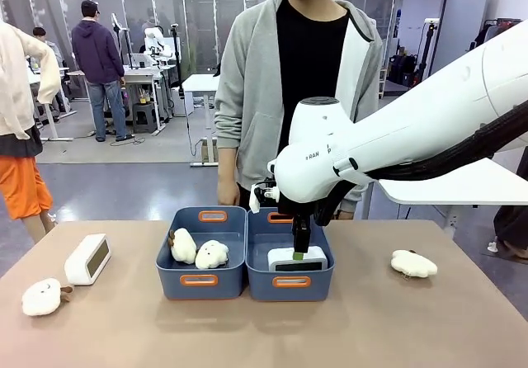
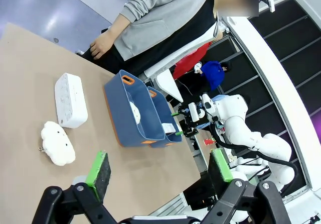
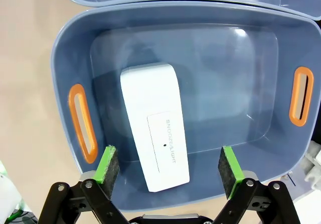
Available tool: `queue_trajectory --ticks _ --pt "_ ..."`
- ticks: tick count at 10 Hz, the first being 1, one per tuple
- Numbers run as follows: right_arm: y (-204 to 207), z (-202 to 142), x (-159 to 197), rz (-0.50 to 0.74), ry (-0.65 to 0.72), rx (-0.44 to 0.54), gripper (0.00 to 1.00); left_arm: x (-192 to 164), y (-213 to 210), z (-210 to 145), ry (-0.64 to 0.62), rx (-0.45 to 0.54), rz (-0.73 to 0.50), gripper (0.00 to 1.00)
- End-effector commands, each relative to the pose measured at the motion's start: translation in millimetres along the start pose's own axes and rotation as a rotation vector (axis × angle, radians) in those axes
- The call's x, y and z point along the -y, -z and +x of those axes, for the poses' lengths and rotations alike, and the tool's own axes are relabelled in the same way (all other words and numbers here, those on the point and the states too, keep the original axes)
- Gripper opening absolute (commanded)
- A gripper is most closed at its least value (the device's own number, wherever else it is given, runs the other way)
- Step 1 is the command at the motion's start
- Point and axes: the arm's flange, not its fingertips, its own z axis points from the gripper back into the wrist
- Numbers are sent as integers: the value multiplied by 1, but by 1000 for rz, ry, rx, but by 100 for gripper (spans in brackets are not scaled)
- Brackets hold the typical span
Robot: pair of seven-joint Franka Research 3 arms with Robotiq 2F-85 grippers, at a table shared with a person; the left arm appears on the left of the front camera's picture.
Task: Sort the digital clocks into the basket.
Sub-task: Pick up the Digital clock from the table and place it into the empty Plastic storage basket.
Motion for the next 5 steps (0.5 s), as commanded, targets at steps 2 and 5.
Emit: queue_trajectory --ticks 2,5 --pt "2 1 2 -9 -1 -3 100 0 -1 3 15 13 -23 100" --pt "-27 -14 -15 95 28 141 100 0 -1 3 15 13 -23 100"
